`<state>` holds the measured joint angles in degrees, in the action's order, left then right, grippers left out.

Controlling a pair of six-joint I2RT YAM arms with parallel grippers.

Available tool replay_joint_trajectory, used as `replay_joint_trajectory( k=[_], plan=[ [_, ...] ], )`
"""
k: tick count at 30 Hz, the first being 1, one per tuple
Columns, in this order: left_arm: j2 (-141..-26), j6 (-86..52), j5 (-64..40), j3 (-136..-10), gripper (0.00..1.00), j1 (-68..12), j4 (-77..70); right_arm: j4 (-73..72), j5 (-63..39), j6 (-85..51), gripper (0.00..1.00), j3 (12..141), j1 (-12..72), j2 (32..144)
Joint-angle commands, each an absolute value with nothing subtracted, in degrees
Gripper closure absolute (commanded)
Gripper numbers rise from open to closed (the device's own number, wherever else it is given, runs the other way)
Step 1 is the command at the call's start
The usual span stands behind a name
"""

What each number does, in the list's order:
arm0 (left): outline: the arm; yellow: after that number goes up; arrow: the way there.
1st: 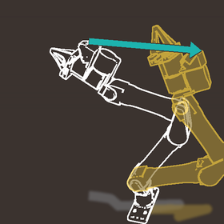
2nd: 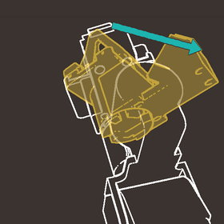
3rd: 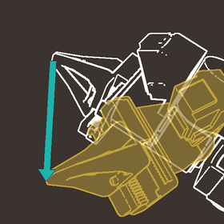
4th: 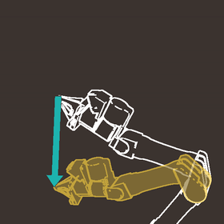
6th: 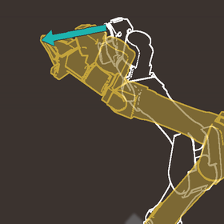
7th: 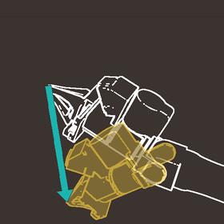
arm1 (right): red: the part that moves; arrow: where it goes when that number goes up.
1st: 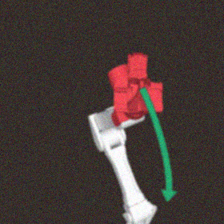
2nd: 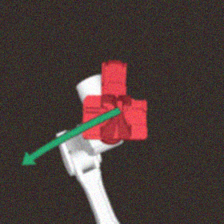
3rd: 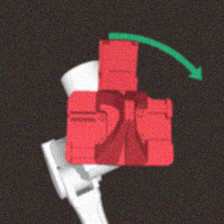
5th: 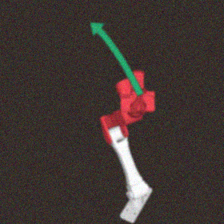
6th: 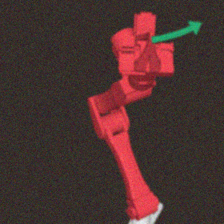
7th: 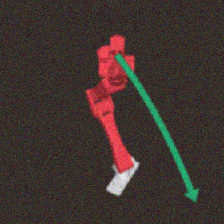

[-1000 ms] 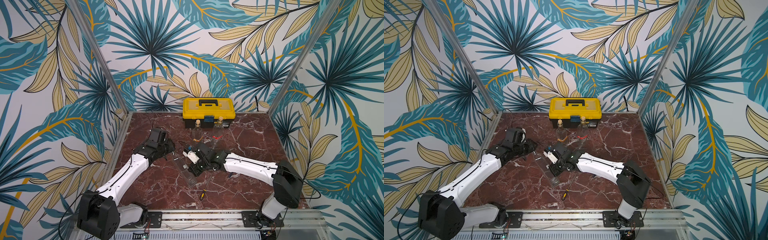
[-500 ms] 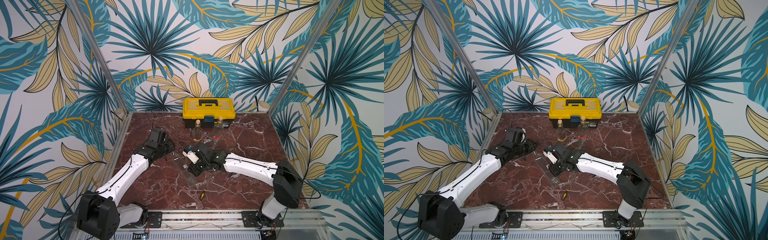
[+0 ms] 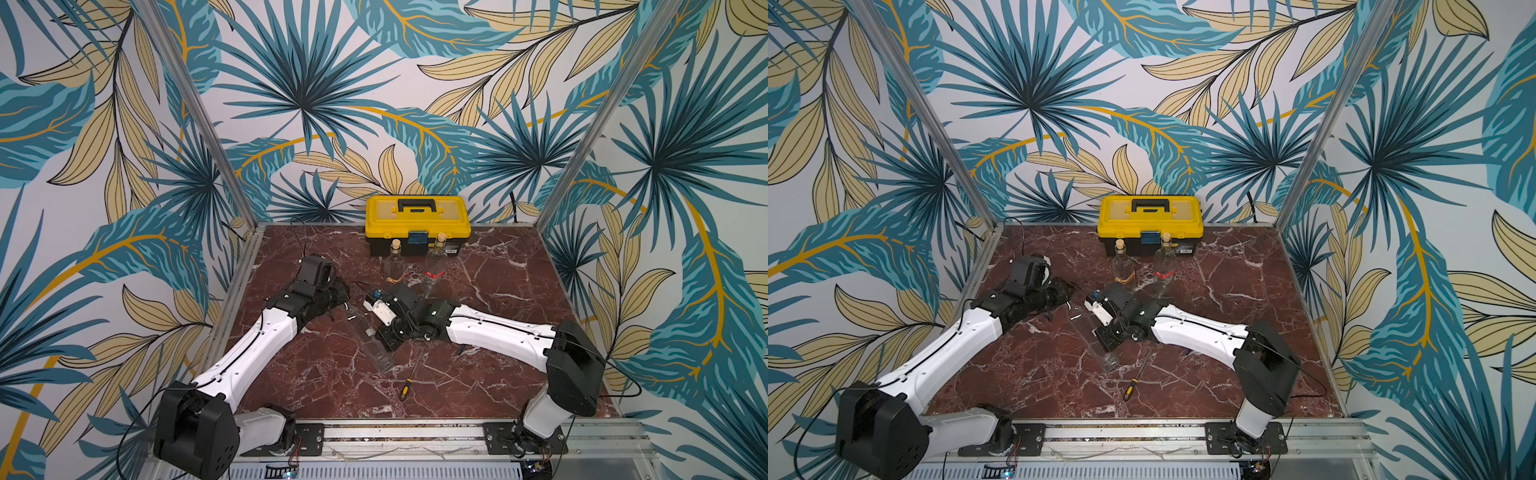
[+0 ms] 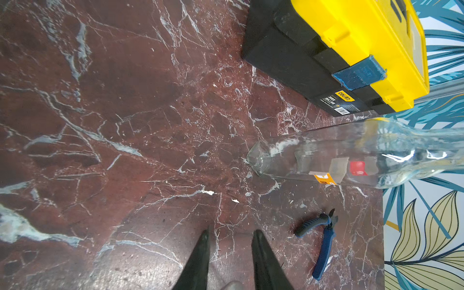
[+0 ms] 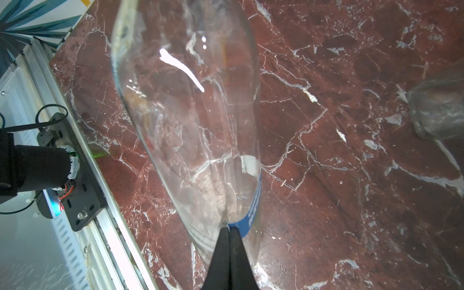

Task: Remove the label from the bottle
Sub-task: Tear open the label from the bottle.

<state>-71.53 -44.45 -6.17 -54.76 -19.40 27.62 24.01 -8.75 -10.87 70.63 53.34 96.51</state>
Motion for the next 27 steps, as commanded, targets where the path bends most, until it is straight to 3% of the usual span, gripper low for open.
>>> replay_joint_trajectory(
  k=[1,16,27],
  plan=[
    [-70.4,-45.1,-8.1,-54.4,1.0,-19.7,25.4,24.9,-7.0,-10.4,1.0,70.4,53.5,98.0],
    [-71.3,-42.4,-9.9,-54.4,1.0,-19.4,26.9,25.4,6.2,-11.4,1.0,68.5,53.6,97.1],
    [-74.9,-34.5,-14.3,-56.3,1.0,-19.3,31.1,23.9,8.0,-10.5,1.0,67.9,53.6,97.6]
  ],
)
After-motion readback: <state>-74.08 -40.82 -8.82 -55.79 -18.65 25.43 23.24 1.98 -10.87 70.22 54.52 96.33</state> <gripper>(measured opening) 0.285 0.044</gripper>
